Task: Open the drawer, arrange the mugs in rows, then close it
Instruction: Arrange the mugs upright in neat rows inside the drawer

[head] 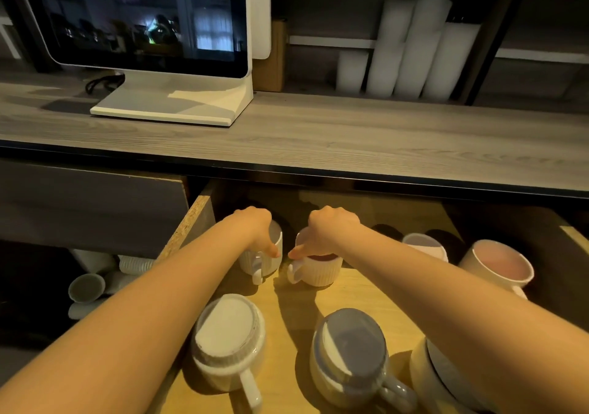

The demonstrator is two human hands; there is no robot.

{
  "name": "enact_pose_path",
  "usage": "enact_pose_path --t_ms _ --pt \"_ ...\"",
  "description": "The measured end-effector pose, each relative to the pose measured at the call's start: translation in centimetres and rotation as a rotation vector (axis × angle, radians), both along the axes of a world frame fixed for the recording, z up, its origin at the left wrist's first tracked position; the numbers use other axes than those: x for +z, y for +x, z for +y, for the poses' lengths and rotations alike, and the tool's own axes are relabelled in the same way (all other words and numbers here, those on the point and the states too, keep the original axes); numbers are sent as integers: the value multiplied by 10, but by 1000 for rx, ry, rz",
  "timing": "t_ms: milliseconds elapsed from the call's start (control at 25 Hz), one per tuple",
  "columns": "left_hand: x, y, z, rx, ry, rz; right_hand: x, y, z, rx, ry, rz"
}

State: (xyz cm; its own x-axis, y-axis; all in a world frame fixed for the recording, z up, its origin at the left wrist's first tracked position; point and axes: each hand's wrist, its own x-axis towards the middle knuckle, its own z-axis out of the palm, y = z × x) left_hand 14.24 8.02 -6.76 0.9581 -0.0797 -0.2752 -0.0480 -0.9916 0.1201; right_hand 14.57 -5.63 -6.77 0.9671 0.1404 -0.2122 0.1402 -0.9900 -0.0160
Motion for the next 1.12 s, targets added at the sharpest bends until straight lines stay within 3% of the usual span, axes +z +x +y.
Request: enact_pose_path --t_ms 400,1120 --pt "-10 -4 13 -11 -100 -157 8 15 -38 30 50 97" --pt "-15 -6 12 -15 -65 -156 -4 19 -32 185 19 179"
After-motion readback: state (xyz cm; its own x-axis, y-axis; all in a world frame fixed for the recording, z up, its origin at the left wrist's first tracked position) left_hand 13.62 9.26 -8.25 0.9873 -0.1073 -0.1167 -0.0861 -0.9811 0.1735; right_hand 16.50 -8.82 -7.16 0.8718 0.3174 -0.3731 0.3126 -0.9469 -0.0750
